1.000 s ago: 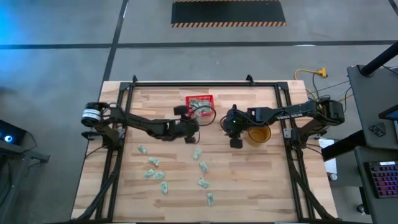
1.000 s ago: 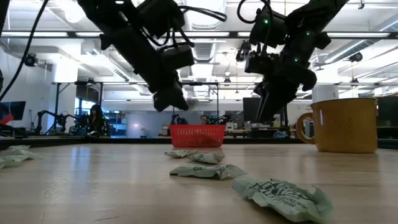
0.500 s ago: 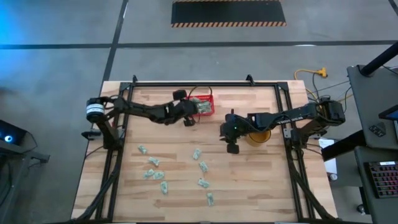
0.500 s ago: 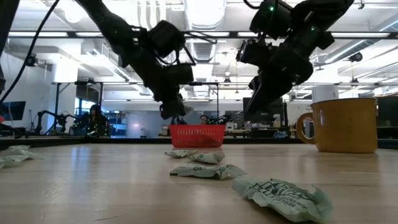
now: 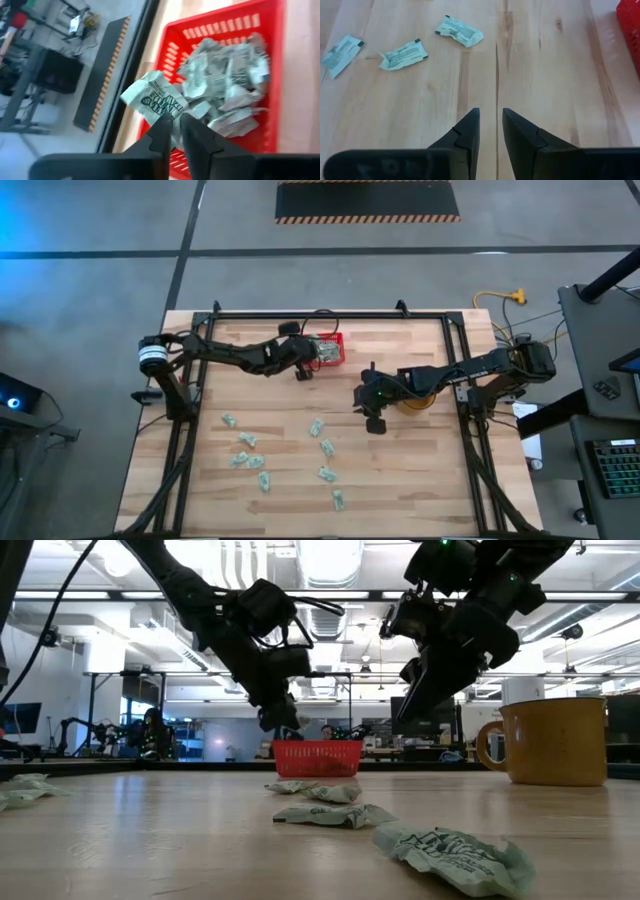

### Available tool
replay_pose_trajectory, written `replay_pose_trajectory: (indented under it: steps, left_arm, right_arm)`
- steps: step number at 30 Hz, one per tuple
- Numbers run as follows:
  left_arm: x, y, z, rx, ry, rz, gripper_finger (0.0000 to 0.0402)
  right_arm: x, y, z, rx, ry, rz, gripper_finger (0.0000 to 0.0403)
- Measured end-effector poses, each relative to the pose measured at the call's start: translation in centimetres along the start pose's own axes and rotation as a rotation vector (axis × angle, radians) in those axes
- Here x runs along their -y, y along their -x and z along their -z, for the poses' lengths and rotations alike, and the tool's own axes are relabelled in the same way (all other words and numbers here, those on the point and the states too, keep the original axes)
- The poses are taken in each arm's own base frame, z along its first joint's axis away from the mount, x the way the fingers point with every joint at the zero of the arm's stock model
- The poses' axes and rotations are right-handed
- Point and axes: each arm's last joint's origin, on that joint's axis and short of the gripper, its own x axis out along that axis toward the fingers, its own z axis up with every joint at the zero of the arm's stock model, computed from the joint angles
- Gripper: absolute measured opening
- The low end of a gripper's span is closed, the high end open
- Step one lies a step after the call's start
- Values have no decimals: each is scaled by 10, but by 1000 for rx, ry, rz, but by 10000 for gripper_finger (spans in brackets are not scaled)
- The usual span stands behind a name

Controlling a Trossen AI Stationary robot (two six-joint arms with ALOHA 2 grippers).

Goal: Pick and place Stevia / Truvia into bins
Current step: Put the white stevia packet into the red bin

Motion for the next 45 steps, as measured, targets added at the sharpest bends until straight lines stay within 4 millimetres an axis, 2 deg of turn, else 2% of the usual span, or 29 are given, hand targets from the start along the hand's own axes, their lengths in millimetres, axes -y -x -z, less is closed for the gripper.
replay_pose_trajectory:
  steps: [8,13,20,27,29,31,33,37,43,45]
  left_arm:
    - [1,1,-1,13,10,30,119]
    - [2,18,-3,-11,53,57,147]
    - [6,66,-6,-37,110,132,150]
    - [24,113,-4,-17,126,227,150]
    - [30,124,3,-15,99,256,150]
    - [36,132,4,17,90,276,151]
    - [40,140,12,-11,74,298,151]
    - [42,150,18,-28,123,319,151]
    - [43,156,28,-55,225,327,151]
    - [43,157,31,-70,257,329,151]
  right_arm:
    - [0,0,0,2,4,-1,71]
    - [-4,-3,-3,33,41,-42,74]
    - [-17,-24,-7,122,203,-264,89]
    - [-20,-49,-17,167,396,-272,98]
    - [-21,-55,-24,185,432,-265,101]
    - [-21,-59,-27,180,455,-264,106]
    - [-21,-64,-34,198,472,-260,112]
    - [-21,-79,-36,178,496,-261,126]
    - [-19,-96,-36,147,545,-258,148]
    - [-19,-103,-43,159,550,-230,154]
